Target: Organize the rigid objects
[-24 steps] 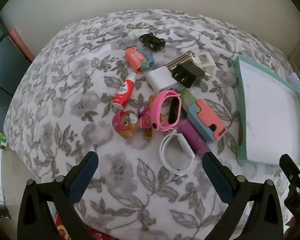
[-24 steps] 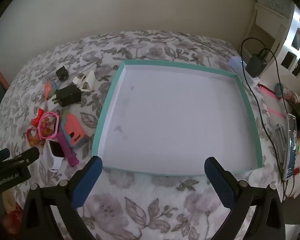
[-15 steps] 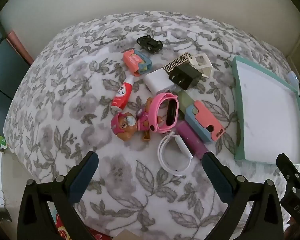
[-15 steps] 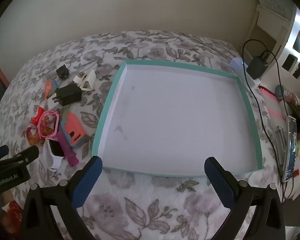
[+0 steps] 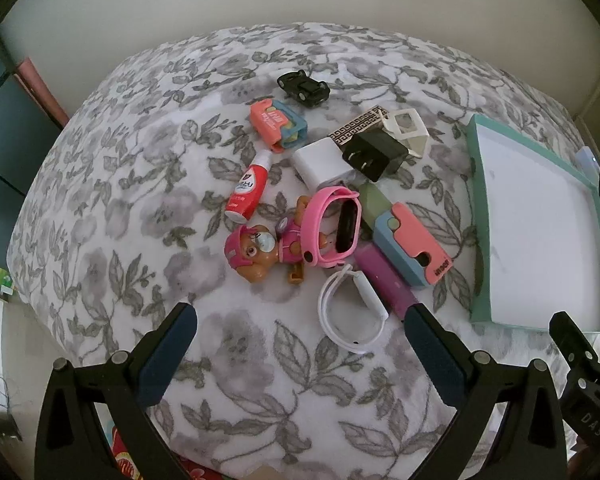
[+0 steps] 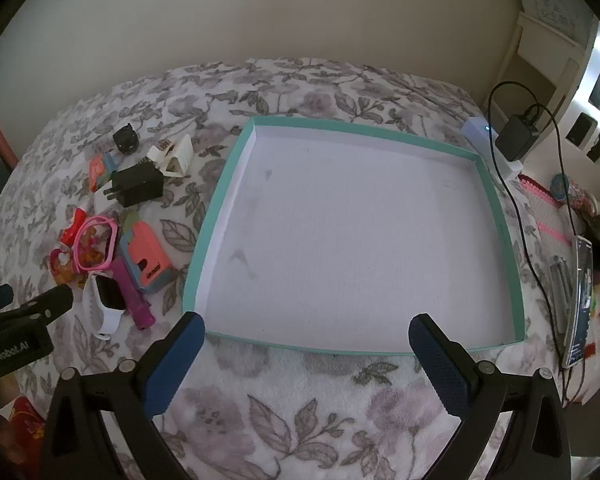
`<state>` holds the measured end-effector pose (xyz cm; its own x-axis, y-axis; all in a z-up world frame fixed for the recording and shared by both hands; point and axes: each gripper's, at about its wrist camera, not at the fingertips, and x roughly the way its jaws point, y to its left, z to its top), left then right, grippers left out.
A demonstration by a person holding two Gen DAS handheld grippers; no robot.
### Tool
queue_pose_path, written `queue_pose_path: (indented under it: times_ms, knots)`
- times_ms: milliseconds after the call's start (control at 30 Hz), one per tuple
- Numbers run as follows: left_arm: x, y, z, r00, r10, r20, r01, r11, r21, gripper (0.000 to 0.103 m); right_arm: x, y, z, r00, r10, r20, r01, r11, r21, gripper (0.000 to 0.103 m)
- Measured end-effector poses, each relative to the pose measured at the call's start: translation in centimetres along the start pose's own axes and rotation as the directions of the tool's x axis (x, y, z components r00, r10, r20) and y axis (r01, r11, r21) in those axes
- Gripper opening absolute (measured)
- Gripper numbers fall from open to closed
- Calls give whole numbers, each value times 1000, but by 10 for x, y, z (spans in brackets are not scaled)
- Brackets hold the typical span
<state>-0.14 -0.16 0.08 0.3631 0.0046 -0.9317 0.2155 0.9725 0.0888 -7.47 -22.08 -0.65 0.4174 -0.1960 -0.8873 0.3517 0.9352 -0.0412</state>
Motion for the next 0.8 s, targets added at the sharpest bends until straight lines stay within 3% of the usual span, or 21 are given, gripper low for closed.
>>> queue_pose_path:
  times_ms: [800]
  knots:
    - [1,1,2,1000,19,-19,-19,1000,-11,103,0,3,0,1000,-16,-8,16,1000,-19,103]
